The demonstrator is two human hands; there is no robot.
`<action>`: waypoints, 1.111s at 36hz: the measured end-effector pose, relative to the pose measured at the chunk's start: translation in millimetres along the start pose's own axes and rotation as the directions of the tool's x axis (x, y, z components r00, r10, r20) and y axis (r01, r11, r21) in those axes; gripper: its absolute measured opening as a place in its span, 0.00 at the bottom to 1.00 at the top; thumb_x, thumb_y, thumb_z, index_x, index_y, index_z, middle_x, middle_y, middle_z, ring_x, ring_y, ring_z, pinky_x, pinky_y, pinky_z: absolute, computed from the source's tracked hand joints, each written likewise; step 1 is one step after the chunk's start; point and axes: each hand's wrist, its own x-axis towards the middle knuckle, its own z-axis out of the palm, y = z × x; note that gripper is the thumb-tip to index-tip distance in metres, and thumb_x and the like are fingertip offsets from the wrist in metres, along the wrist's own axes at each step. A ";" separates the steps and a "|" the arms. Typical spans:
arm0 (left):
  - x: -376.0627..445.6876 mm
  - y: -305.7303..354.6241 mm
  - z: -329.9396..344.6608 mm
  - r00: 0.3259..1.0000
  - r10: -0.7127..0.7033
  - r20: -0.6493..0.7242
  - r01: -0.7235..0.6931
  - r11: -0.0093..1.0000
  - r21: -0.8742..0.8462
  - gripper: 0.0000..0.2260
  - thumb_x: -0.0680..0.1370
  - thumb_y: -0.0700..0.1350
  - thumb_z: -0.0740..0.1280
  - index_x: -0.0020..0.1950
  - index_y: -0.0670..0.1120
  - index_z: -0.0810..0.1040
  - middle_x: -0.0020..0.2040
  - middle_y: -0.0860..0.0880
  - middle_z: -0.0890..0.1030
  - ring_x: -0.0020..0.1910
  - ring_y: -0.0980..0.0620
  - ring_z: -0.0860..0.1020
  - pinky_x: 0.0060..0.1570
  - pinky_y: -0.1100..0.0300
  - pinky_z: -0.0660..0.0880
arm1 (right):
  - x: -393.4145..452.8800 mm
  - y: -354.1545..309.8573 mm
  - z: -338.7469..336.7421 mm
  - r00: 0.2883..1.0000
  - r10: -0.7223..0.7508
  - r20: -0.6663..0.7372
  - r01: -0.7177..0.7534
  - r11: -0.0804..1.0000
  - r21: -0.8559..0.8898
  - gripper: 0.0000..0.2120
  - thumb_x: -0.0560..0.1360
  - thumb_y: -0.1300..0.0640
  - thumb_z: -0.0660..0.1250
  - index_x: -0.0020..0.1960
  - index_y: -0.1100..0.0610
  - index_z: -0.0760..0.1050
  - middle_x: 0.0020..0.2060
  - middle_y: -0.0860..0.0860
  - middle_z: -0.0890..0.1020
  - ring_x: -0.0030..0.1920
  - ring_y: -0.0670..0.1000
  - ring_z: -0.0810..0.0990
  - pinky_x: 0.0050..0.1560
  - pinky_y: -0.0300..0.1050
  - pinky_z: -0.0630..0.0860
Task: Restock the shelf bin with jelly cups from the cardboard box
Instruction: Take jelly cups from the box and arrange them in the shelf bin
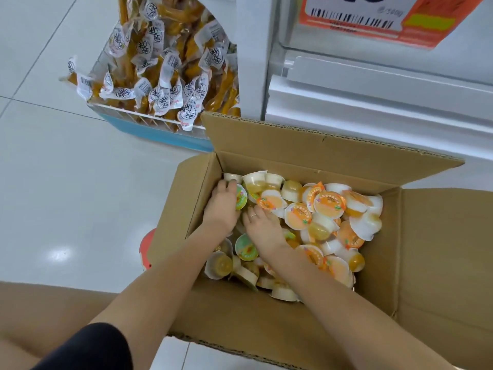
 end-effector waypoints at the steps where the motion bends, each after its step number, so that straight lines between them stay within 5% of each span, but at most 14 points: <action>1: 0.1 0.3 -1.0 1.000 0.001 -0.001 -0.001 1.000 0.010 0.27 0.73 0.42 0.69 0.69 0.43 0.62 0.65 0.42 0.65 0.62 0.43 0.70 0.60 0.54 0.68 | -0.2 0.0 2.6 1.000 -0.011 -0.011 0.011 1.000 0.010 0.11 0.52 0.57 0.77 0.33 0.54 0.81 0.31 0.49 0.81 0.36 0.49 0.81 0.38 0.38 0.76; 4: 1.6 3.6 -3.4 1.000 0.003 0.018 -0.003 0.999 0.036 0.25 0.73 0.42 0.69 0.67 0.42 0.63 0.64 0.42 0.65 0.61 0.43 0.71 0.59 0.54 0.69 | -5.7 4.7 -12.1 0.999 -0.034 0.020 0.032 0.997 0.076 0.17 0.51 0.59 0.80 0.38 0.58 0.82 0.35 0.52 0.82 0.40 0.51 0.81 0.41 0.40 0.76; 7: 0.1 9.2 -8.3 0.998 -0.046 0.049 0.044 0.998 0.043 0.26 0.72 0.42 0.69 0.67 0.41 0.63 0.64 0.41 0.65 0.61 0.41 0.69 0.60 0.52 0.68 | -15.0 15.0 -23.7 0.990 -0.073 0.118 0.039 0.961 0.274 0.21 0.68 0.60 0.72 0.59 0.62 0.73 0.57 0.57 0.76 0.61 0.56 0.72 0.59 0.46 0.70; 11: -6.5 25.7 -37.8 0.988 -0.115 0.098 0.117 0.993 -0.011 0.26 0.67 0.49 0.73 0.61 0.41 0.71 0.60 0.39 0.67 0.58 0.40 0.70 0.58 0.51 0.71 | -38.9 32.6 -53.1 0.977 0.151 0.151 -0.213 0.707 0.675 0.24 0.69 0.53 0.72 0.62 0.56 0.73 0.57 0.52 0.77 0.61 0.51 0.72 0.55 0.41 0.70; 13: -10.7 34.4 -59.6 0.985 -0.123 0.123 0.136 0.985 -0.104 0.23 0.63 0.50 0.75 0.53 0.42 0.75 0.56 0.40 0.70 0.56 0.42 0.72 0.50 0.53 0.74 | -47.5 42.5 -77.5 0.911 0.367 0.185 -0.360 0.492 0.793 0.19 0.69 0.51 0.73 0.57 0.55 0.76 0.50 0.49 0.80 0.51 0.47 0.76 0.47 0.36 0.72; 15: -15.7 42.6 -82.3 0.991 -0.066 0.119 0.086 0.982 -0.168 0.21 0.61 0.51 0.76 0.49 0.44 0.76 0.53 0.42 0.74 0.53 0.45 0.73 0.41 0.57 0.72 | -55.4 57.2 -105.0 0.786 0.469 0.402 -0.491 0.080 0.867 0.10 0.71 0.52 0.72 0.49 0.55 0.76 0.44 0.49 0.81 0.44 0.44 0.78 0.42 0.32 0.73; 17: -25.2 51.8 -108.9 0.995 0.007 0.099 0.014 0.978 -0.208 0.26 0.62 0.50 0.77 0.57 0.46 0.76 0.55 0.44 0.78 0.49 0.50 0.75 0.39 0.60 0.68 | -62.4 73.4 -130.9 0.731 0.289 0.618 -0.466 -0.449 0.762 0.13 0.73 0.54 0.70 0.53 0.59 0.76 0.51 0.55 0.81 0.50 0.49 0.81 0.49 0.40 0.79; 18: -32.9 57.4 -124.1 0.994 0.046 0.095 -0.024 0.975 -0.220 0.28 0.64 0.48 0.77 0.62 0.46 0.73 0.57 0.46 0.78 0.49 0.51 0.75 0.39 0.61 0.68 | -69.3 80.7 -146.6 0.727 0.219 0.651 -0.416 -0.615 0.670 0.13 0.74 0.55 0.69 0.55 0.61 0.76 0.52 0.58 0.80 0.52 0.53 0.81 0.53 0.46 0.80; 21: -61.5 75.9 -169.2 0.977 0.172 0.126 -0.124 0.939 -0.321 0.32 0.66 0.43 0.76 0.67 0.47 0.69 0.61 0.47 0.74 0.53 0.49 0.77 0.44 0.55 0.77 | -91.7 98.0 -195.3 0.773 0.113 0.624 -0.304 -0.798 0.521 0.10 0.75 0.59 0.67 0.54 0.63 0.75 0.49 0.62 0.80 0.53 0.59 0.81 0.50 0.53 0.80; 25: -110.7 95.9 -215.5 0.943 0.305 0.133 -0.190 0.822 -0.537 0.29 0.66 0.36 0.75 0.64 0.49 0.73 0.60 0.49 0.76 0.54 0.46 0.79 0.51 0.46 0.78 | -120.0 113.7 -255.8 0.866 0.061 0.496 -0.262 -0.789 0.555 0.19 0.71 0.58 0.66 0.60 0.63 0.75 0.55 0.63 0.80 0.53 0.62 0.81 0.49 0.52 0.81; 30: -158.4 114.3 -247.8 0.910 0.415 -0.028 -0.318 0.651 -0.689 0.26 0.65 0.32 0.76 0.58 0.51 0.77 0.50 0.53 0.83 0.49 0.56 0.81 0.48 0.60 0.79 | -154.0 121.8 -301.1 0.951 0.234 0.203 0.032 -0.726 0.686 0.37 0.50 0.59 0.83 0.57 0.55 0.73 0.58 0.59 0.80 0.58 0.60 0.80 0.55 0.48 0.78; 33: -169.9 123.4 -253.2 0.896 0.424 -0.129 -0.376 0.573 -0.729 0.29 0.60 0.39 0.81 0.57 0.54 0.76 0.50 0.56 0.83 0.49 0.58 0.81 0.46 0.61 0.77 | -171.0 115.8 -319.8 0.941 0.338 0.007 0.191 -0.550 0.813 0.29 0.53 0.55 0.82 0.50 0.50 0.75 0.53 0.55 0.83 0.57 0.56 0.81 0.56 0.45 0.78; 36: -168.7 135.0 -252.2 0.886 0.421 -0.193 -0.413 0.529 -0.741 0.29 0.55 0.49 0.80 0.55 0.53 0.78 0.51 0.54 0.83 0.52 0.54 0.81 0.54 0.50 0.77 | -175.6 105.9 -336.6 0.918 0.383 -0.102 0.219 -0.277 0.936 0.21 0.61 0.54 0.74 0.51 0.50 0.71 0.43 0.49 0.85 0.43 0.47 0.82 0.46 0.36 0.79; 40: -167.7 145.0 -249.3 0.874 0.407 -0.265 -0.452 0.482 -0.751 0.28 0.55 0.45 0.81 0.52 0.46 0.79 0.49 0.49 0.84 0.50 0.50 0.82 0.54 0.47 0.78 | -174.1 95.2 -342.1 0.917 0.361 -0.168 0.201 -0.057 0.978 0.23 0.63 0.61 0.73 0.54 0.55 0.68 0.44 0.48 0.84 0.42 0.47 0.83 0.39 0.36 0.77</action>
